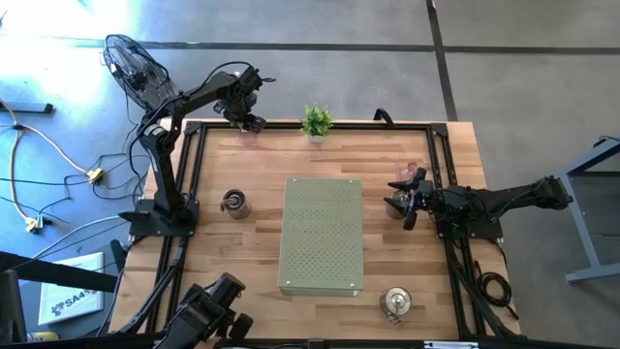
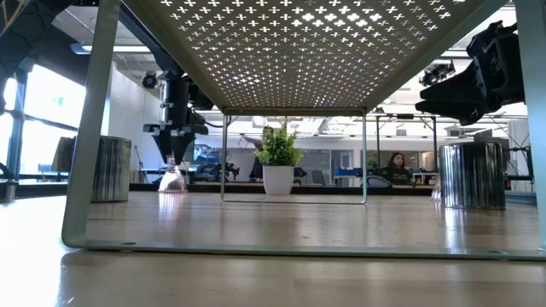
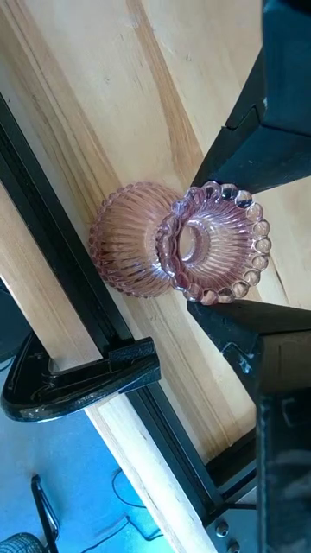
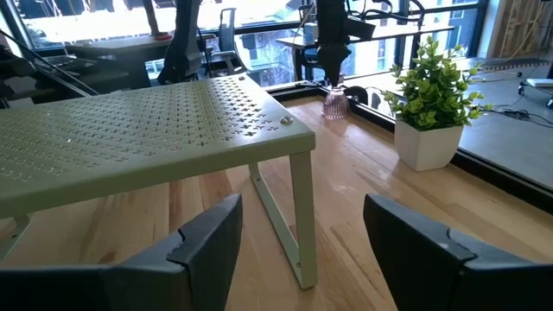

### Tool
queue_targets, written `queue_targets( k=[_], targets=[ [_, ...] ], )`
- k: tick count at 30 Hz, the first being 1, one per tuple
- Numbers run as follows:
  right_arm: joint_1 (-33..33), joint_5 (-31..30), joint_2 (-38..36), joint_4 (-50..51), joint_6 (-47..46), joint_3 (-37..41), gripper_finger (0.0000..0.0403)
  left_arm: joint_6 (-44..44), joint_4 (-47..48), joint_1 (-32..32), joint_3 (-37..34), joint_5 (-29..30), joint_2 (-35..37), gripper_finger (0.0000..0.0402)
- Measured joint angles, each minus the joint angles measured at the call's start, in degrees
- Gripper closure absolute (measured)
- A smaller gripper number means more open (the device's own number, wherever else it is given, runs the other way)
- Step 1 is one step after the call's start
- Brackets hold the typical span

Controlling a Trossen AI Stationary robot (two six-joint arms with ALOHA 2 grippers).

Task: Pick & Place candle stick holders
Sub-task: Put the top pink transparent candle holder on the shelf

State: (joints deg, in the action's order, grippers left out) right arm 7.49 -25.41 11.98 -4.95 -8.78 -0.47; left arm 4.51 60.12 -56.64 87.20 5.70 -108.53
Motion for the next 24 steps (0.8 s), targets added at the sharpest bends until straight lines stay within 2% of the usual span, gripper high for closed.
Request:
queue_targets(
  k=[18, 24],
  targets=[
    [0.0, 0.0, 0.0, 0.0, -0.2, 0.0, 0.0166, 0.1, 0.2, 0.0, 0.0, -0.1, 0.0, 0.0237],
    [0.0, 0.0, 0.0, 0.0, -0.2, 0.0, 0.0166, -3.1, 1.8, 0.1, 0.0, -0.2, 0.0, 0.0237]
  ],
)
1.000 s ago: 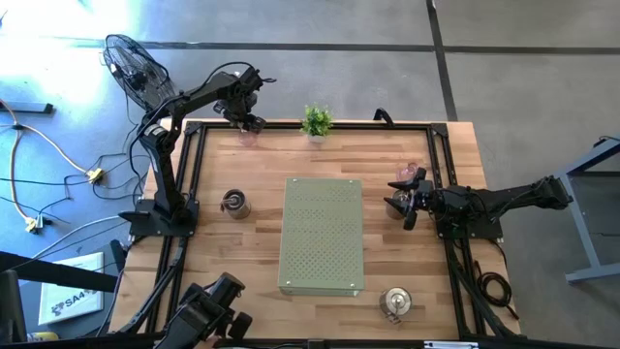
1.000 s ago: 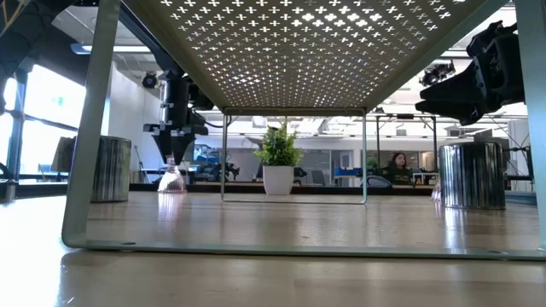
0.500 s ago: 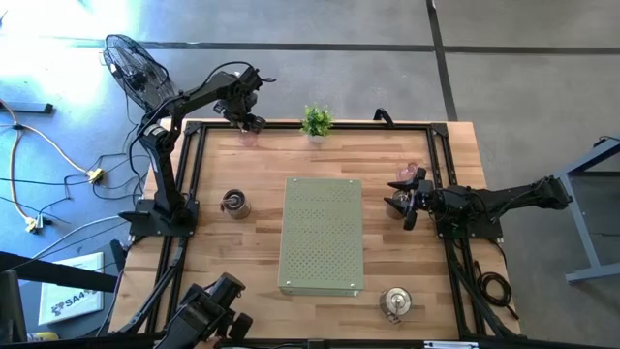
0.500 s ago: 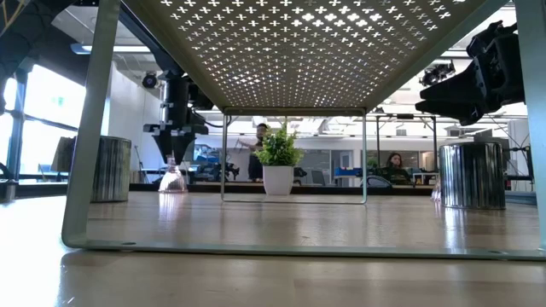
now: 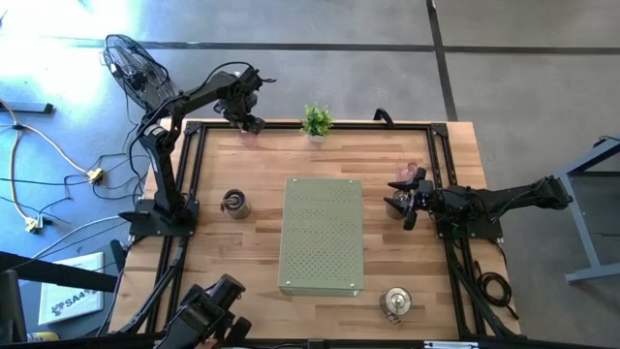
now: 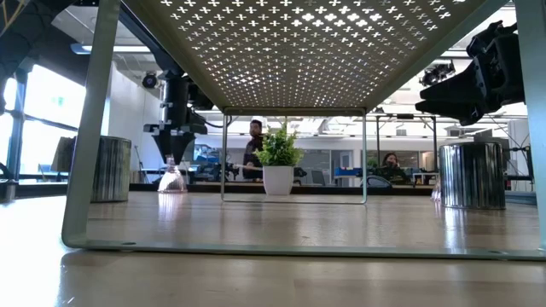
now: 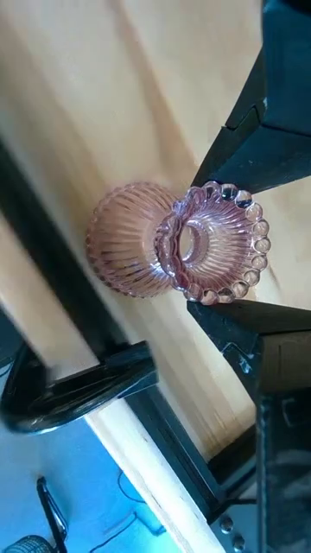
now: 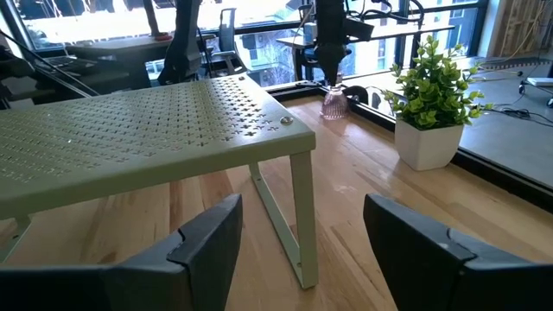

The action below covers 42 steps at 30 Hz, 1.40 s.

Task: Pick & Place candle stick holders
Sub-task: Put the top pink transparent candle holder on the shelf

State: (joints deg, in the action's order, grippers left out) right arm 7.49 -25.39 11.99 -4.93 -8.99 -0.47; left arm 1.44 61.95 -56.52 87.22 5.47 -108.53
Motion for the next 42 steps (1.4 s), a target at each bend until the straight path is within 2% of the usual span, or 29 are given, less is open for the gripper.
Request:
queue_targets(
  k=[9, 17, 30, 42],
  targets=[
    [0.0, -0.8, 0.0, 0.0, 0.0, 0.0, 0.0166, -1.2, 5.1, 0.6, 2.4, -0.2, 0.0, 0.0237],
    [0.0, -0.8, 0.0, 0.0, 0.0, 0.0, 0.0166, -2.3, 10.2, 4.2, 7.1, 5.5, 0.0, 0.0237],
    [0.0, -0.7, 0.0, 0.0, 0.0, 0.0, 0.0166, 0.3, 26.7, 11.6, 21.8, 8.8, 0.1, 0.0237],
    [0.0, 1.5, 0.0, 0.1, -0.1, 0.0, 0.0166, 0.2, 28.1, 20.0, 32.8, 8.6, 0.2, 0.0237]
  ],
)
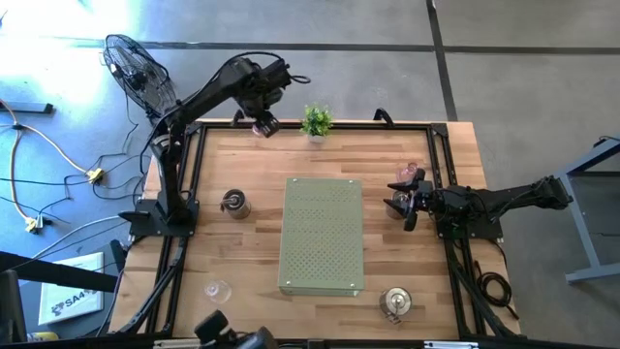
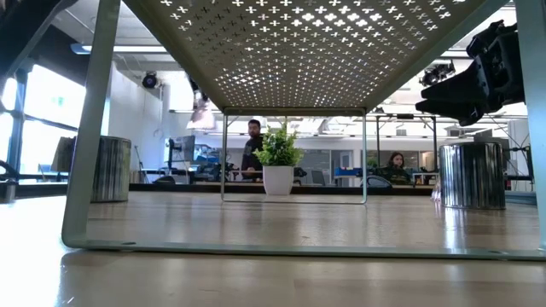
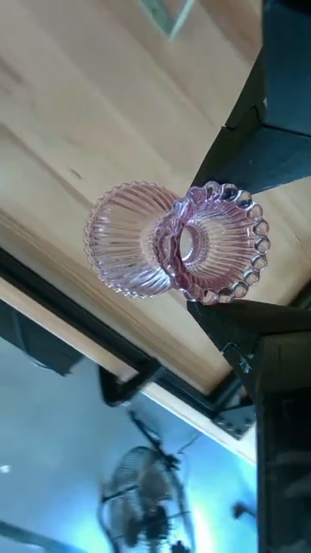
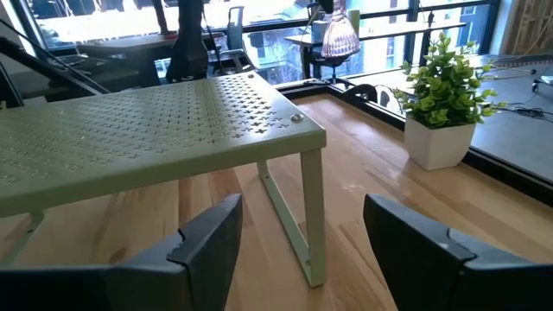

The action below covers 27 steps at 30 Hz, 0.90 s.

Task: Pick & Place candle stick holders
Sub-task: Put the top pink transparent candle holder on the shelf

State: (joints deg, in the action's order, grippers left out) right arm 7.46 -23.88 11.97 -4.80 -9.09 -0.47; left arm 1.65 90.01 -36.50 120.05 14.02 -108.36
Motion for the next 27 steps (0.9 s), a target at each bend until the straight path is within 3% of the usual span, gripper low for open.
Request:
queue_targets(
  k=[11, 27],
  targets=[
    [0.0, 0.0, 0.0, 0.0, 0.1, 0.0, 0.0166, -1.9, 0.0, 6.1, 2.4, -3.2, 0.0, 0.0237],
    [0.0, 0.2, 0.1, 0.7, -0.5, 0.0, 0.0166, -4.3, 0.0, 16.1, 2.4, -2.5, 0.0, 0.0237]
  ],
)
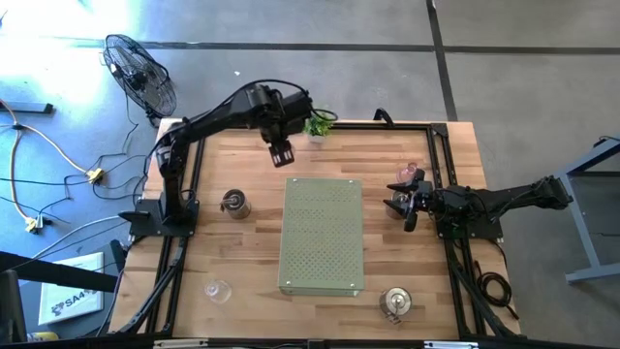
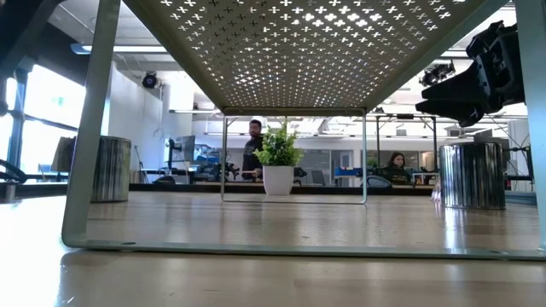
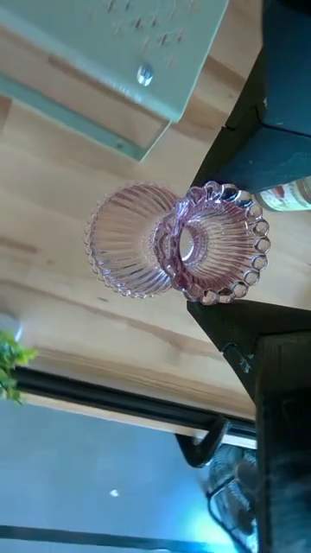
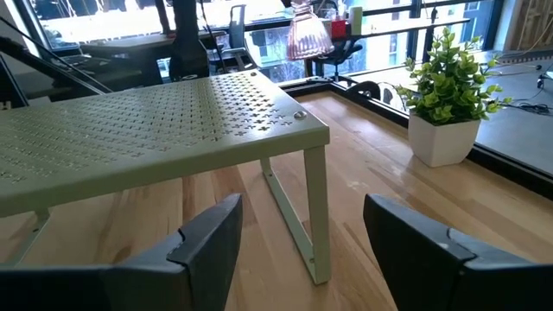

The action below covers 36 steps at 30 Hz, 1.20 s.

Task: Pick & Place candle stick holders
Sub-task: Put the top pink transparent candle holder on the shelf

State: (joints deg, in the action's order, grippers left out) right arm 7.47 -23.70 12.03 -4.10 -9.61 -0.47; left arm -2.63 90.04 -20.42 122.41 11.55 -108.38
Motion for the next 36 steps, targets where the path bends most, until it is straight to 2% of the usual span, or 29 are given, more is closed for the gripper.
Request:
queue_targets(
  k=[14, 26, 36],
  targets=[
    [0.0, -0.2, 1.8, 0.2, -0.1, 0.0, 0.0167, 1.6, -0.1, 6.1, 7.6, -1.8, 0.0, 0.0237],
    [0.0, -0.1, 7.5, -0.9, -1.4, 0.0, 0.0167, 4.5, 0.0, 11.5, 7.7, -7.4, 0.0, 0.0237],
    [0.0, -0.2, 8.3, -1.7, -2.0, 0.0, 0.0167, 5.7, -0.1, 17.2, 7.6, -8.7, 0.0, 0.0237]
  ],
)
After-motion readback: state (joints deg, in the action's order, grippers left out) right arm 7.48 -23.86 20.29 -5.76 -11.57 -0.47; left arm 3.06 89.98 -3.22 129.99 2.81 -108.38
